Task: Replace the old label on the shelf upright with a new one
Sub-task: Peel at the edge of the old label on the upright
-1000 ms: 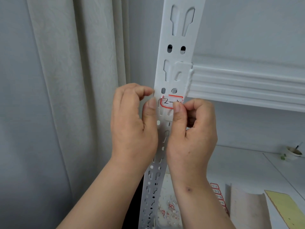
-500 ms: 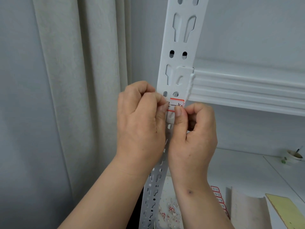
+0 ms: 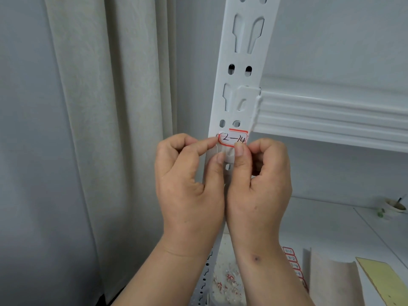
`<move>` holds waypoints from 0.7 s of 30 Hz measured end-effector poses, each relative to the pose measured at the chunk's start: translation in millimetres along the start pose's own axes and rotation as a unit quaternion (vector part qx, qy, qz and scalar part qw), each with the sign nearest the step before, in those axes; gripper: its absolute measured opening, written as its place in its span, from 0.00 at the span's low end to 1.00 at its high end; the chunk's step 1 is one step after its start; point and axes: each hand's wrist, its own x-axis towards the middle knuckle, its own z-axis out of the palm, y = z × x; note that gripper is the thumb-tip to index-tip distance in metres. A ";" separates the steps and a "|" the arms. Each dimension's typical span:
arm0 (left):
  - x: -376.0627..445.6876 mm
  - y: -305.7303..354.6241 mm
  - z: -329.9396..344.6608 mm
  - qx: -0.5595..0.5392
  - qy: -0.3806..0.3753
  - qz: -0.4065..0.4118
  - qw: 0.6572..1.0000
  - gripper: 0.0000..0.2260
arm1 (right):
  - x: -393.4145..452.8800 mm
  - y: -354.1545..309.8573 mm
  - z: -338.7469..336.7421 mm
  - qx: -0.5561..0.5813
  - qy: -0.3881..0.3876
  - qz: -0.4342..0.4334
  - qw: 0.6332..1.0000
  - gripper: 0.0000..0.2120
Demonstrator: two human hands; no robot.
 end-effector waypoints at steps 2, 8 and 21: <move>2.2 1.0 1.8 0.003 0.003 -0.005 1.000 0.09 | 0.1 0.2 -0.5 0.000 -0.002 0.000 1.000 0.07; 15.4 -0.1 7.3 0.023 0.002 0.027 0.999 0.03 | 0.4 0.3 -0.5 0.003 0.002 -0.001 1.000 0.08; 27.2 -6.4 11.9 0.127 0.015 0.129 0.983 0.05 | -1.0 1.6 2.8 0.015 0.017 -0.010 1.000 0.08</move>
